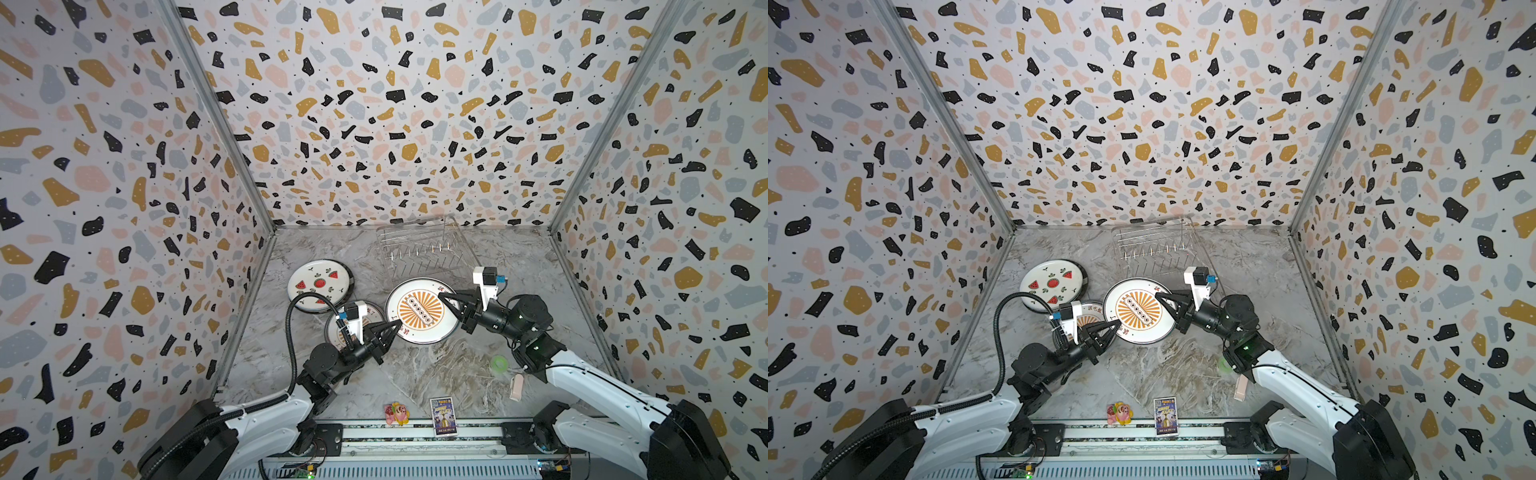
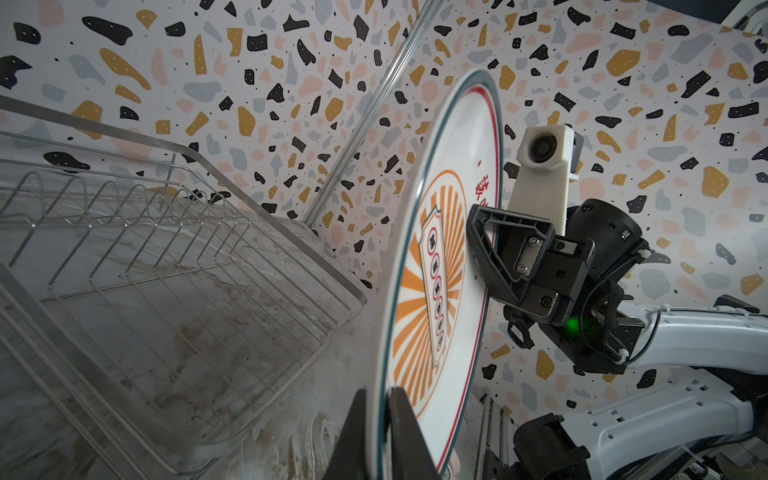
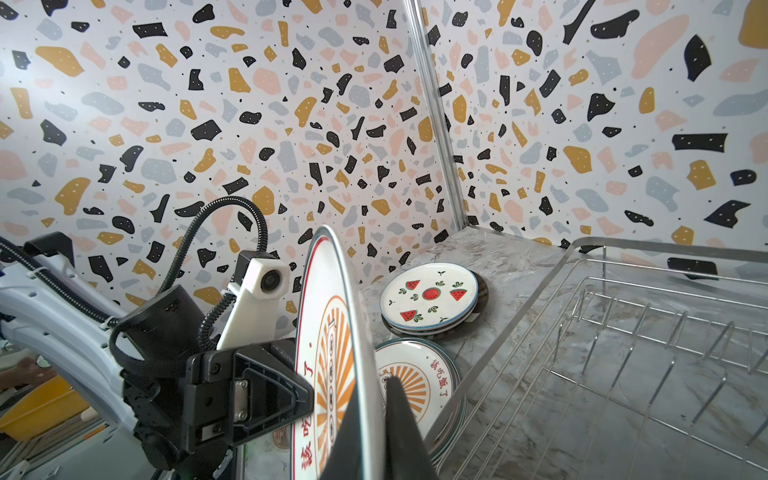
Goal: Unload the plates from the dish rack
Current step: 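Carry the plate to the left gripper and close the left gripper on its rim, then lower the sunburst plate onto the sunburst stack with left while right releases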
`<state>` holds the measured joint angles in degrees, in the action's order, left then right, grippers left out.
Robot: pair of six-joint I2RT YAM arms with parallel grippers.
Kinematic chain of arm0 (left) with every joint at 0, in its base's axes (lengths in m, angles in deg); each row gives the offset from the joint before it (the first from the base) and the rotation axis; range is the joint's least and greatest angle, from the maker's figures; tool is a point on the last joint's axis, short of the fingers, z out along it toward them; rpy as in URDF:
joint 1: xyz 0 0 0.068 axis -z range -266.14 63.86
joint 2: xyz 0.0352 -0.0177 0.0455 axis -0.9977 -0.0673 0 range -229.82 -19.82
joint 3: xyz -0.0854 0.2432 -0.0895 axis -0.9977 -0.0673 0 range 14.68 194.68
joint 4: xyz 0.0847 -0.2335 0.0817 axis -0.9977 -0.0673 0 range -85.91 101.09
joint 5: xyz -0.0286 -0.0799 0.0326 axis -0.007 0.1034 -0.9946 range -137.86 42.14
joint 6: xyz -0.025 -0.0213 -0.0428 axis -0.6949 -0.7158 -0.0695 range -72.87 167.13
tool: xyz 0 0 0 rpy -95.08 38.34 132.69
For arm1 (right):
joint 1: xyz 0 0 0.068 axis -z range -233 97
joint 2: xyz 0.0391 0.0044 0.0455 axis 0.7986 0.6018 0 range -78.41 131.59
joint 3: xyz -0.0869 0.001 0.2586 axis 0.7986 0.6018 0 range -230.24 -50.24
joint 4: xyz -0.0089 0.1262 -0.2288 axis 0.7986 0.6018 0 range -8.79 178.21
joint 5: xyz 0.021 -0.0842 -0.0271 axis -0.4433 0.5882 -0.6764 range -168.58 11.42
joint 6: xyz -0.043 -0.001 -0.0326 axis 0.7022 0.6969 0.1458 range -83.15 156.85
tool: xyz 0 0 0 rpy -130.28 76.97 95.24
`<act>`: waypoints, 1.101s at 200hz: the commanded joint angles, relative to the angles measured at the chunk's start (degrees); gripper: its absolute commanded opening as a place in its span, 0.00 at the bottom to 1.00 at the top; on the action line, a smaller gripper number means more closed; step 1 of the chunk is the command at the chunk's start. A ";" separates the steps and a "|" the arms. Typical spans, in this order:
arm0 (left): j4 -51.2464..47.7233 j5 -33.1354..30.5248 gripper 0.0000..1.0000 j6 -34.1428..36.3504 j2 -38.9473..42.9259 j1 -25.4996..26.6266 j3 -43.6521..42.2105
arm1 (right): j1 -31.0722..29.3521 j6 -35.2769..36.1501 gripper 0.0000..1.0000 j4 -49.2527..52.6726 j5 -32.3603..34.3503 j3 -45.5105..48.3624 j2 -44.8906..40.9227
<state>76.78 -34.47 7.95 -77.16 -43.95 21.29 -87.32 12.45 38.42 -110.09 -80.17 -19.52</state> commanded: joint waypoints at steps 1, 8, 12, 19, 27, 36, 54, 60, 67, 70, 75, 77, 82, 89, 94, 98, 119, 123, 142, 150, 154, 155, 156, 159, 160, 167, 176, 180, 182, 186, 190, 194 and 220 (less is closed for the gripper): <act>4.48 0.68 0.07 -0.15 0.12 0.61 1.66 | 0.03 -0.04 0.00 -3.71 -0.26 0.13 0.27; 4.70 0.79 0.04 -0.36 0.10 0.61 1.57 | 0.05 0.08 0.00 -3.80 -0.40 0.14 0.49; 4.76 0.80 0.03 -0.58 0.12 0.63 1.50 | 0.05 0.12 0.00 -3.80 -0.40 0.14 0.65; 4.84 0.69 0.01 -0.72 0.21 0.70 1.40 | -0.02 0.20 0.01 -3.80 -0.47 0.09 0.85; 4.93 0.65 0.00 -0.83 0.29 0.70 1.39 | 0.03 0.24 0.01 -3.88 -0.70 0.05 1.11; 4.89 0.59 0.00 -0.94 0.38 0.70 1.30 | 0.05 0.23 0.01 -3.96 -0.92 0.02 1.38; 4.88 0.03 0.00 -1.20 0.48 0.69 1.13 | 0.05 0.49 0.04 -3.97 -1.53 0.05 1.74; 4.89 -0.24 0.00 -1.27 0.63 0.70 1.06 | 0.05 0.61 0.06 -3.89 -1.54 0.05 1.83; 4.93 -0.51 0.00 -1.41 0.73 0.70 0.96 | 0.05 0.72 0.09 -3.80 -1.51 0.06 1.84; 4.89 -0.67 0.00 -1.43 0.82 0.70 0.95 | 0.05 0.77 0.11 -3.78 -1.39 0.13 1.84; 4.89 -0.89 0.00 -1.44 0.91 0.70 0.86 | 0.01 0.82 0.13 -3.71 -1.11 0.14 1.92; 4.89 -0.95 0.00 -1.52 0.98 0.70 0.86 | 0.04 0.80 0.14 -3.71 -0.97 0.20 1.97; 5.01 -0.99 0.00 -1.61 1.06 0.70 0.78 | 0.05 0.73 0.17 -3.67 -0.62 0.18 1.94; 5.32 -0.93 0.00 -1.89 1.09 0.70 0.77 | 0.09 0.68 0.20 -3.54 -0.25 0.21 2.01; 5.42 -0.94 0.00 -2.03 1.15 0.70 0.77 | 0.14 0.77 0.21 -3.45 -0.16 0.23 2.08; 5.39 -1.11 0.00 -2.02 1.20 0.69 0.77 | 0.09 0.81 0.22 -3.48 -0.05 0.18 2.15; 5.28 -2.27 0.00 -2.42 1.94 0.70 0.35 | 0.31 0.85 0.28 -2.32 1.69 -0.05 2.28; 5.19 -2.49 0.00 -2.52 2.05 0.70 0.26 | 0.31 0.86 0.29 -2.03 2.08 -0.04 2.28; 4.21 -3.67 0.00 -2.65 3.08 0.70 -0.09 | 0.32 1.02 0.34 -1.39 3.85 0.09 1.98; 3.33 -4.61 0.00 -2.74 3.66 0.70 -0.15 | 0.32 0.97 0.38 -0.89 4.96 0.13 1.78; 2.76 -5.03 0.00 -2.74 3.98 0.70 -0.19 | 0.32 0.95 0.40 -0.51 5.55 0.08 1.68; 2.64 -5.12 0.00 -2.75 4.07 0.70 -0.19 | 0.36 0.90 0.40 -0.44 5.65 0.02 1.67; 2.49 -5.30 0.00 -2.75 4.16 0.70 -0.20 | 0.34 0.92 0.40 -0.27 5.70 -0.01 1.62; 2.17 -5.59 0.00 -2.66 4.39 0.70 -0.20 | 0.30 0.90 0.42 0.06 6.33 0.03 1.48; 2.03 -5.71 0.00 -2.66 4.45 0.70 -0.20 | 0.31 0.92 0.42 0.20 6.48 0.04 1.44; 1.30 -6.29 0.00 -2.52 5.03 0.70 -0.21 | 0.33 0.87 0.45 0.82 7.70 0.12 1.12; 0.46 -6.93 0.00 -2.51 5.61 0.69 -0.28 | 0.31 1.00 0.50 1.36 8.78 0.22 0.73; 0.12 -7.19 0.00 -2.46 5.91 0.70 -0.24 | 0.31 1.07 0.51 1.49 9.11 0.34 0.49; -0.06 -7.31 0.00 -2.48 6.05 0.70 -0.23 | 0.31 1.10 0.51 1.59 9.28 0.45 0.40; -0.41 -7.54 0.00 -2.46 6.18 0.70 -0.20 | 0.31 1.16 0.53 1.76 9.35 0.49 0.28; -0.84 -7.85 0.00 -2.46 6.41 0.70 -0.20 | 0.31 1.20 0.55 1.93 9.36 0.52 0.10; -1.15 -8.08 0.00 -2.48 6.65 0.70 -0.20 | 0.31 1.22 0.58 2.09 9.36 0.65 -0.08; -2.75 -10.04 0.00 -2.81 7.36 0.69 -0.20 | 0.31 0.87 0.71 2.39 9.58 1.10 -1.37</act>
<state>71.71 -41.88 4.91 -71.15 -43.57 21.14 -87.08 13.15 40.35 -102.20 -79.47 -18.51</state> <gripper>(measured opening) 0.075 0.658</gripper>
